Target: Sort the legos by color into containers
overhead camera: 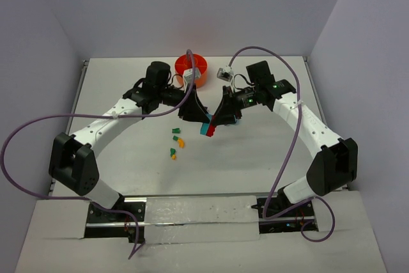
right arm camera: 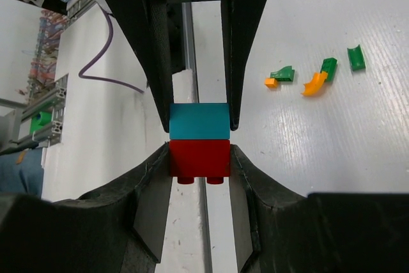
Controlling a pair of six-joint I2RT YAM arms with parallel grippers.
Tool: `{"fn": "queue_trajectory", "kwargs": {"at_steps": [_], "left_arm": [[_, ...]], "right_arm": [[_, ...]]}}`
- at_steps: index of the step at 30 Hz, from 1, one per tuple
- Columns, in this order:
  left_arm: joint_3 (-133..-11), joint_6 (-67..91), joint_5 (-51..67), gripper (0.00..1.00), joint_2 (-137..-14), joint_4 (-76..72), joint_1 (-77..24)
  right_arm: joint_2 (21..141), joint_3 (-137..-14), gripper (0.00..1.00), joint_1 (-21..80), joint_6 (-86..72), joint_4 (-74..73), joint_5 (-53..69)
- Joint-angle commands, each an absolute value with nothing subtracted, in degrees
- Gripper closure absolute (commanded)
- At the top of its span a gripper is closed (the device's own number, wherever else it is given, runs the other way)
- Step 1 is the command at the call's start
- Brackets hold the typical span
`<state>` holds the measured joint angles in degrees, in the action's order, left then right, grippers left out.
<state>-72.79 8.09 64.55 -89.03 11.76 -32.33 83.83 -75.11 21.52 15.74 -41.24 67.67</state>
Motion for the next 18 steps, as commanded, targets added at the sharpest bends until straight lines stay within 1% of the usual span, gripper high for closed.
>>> {"fn": "queue_trajectory", "kwargs": {"at_steps": [1,8,14,16,18], "left_arm": [[-73.4,3.0,63.2,1.0,-87.1,15.2,-29.1],[-73.8,-3.6,62.6,1.0,-86.6,20.1,-25.8],[-75.9,-7.0,60.9,1.0,-86.8,23.0,-20.4],[-76.4,-5.2,59.2,1.0,-86.8,21.8,-18.2],[-76.0,-0.7,56.8,1.0,-86.2,16.5,-15.2]], "right_arm": [[82.8,-77.1,1.0,21.5,16.7,-42.9,69.3],[83.3,-77.1,1.0,19.9,18.9,-45.3,68.9],[84.5,-79.1,1.0,18.1,21.5,-47.9,66.9],[84.5,-79.3,1.0,18.1,18.5,-43.5,63.3],[83.6,-78.0,1.0,18.0,11.2,-36.4,59.6]]}}
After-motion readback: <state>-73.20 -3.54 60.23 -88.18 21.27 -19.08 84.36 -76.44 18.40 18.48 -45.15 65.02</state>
